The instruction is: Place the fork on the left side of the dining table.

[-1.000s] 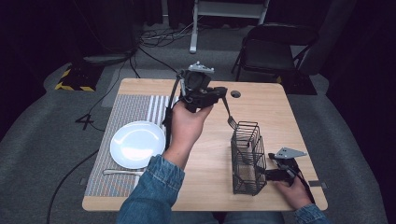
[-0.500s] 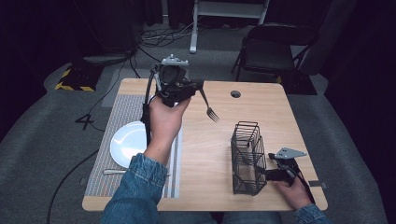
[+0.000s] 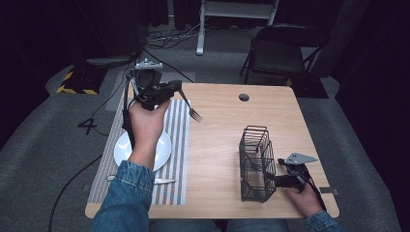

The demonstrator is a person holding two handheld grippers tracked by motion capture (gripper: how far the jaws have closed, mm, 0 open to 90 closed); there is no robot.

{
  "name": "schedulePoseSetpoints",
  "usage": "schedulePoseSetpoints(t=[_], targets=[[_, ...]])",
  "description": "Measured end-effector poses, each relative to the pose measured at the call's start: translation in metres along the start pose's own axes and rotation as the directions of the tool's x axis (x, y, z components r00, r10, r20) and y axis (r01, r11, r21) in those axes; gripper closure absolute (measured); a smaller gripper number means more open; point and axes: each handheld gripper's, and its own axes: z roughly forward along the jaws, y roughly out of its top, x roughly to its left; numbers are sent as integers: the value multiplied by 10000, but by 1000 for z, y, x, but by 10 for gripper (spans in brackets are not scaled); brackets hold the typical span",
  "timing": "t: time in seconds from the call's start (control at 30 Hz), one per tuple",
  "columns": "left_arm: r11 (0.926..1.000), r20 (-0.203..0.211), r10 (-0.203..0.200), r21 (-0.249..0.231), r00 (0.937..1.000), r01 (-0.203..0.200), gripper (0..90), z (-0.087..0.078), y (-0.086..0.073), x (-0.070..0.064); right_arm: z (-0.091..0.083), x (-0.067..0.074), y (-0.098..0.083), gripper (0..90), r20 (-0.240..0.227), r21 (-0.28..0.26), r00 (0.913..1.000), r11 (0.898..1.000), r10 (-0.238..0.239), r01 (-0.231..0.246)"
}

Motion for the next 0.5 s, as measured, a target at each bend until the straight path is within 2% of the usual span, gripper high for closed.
schedulePoseSetpoints(t=[0.03,0.07,0.3,0.33,0.37,0.47,0.5], targets=[[10000,0,0,0,10000,0,858,0,0,0,0,0,0,183,2,-3,10000,10000,1,-1],[10000,-96,-38,-13,9999,38,858,-1,0,8,0,0,0,183,4,-5,10000,10000,0,0],[10000,-451,20,-11,9990,-20,858,-9,0,37,0,1,0,184,89,-11,9999,10000,69,-69],[10000,-451,20,-11,9990,-20,858,-9,0,37,0,1,0,184,89,-11,9999,10000,69,-69],[10000,-583,74,8,9983,-74,858,-11,-1,45,0,1,0,184,116,-12,9999,9999,100,-100],[9999,-733,121,66,9972,-117,858,-13,-4,57,1,2,1,184,171,-11,9997,9999,149,-149],[9999,-733,121,66,9972,-117,857,-13,-4,57,1,2,1,184,171,-11,9997,9999,149,-149]])
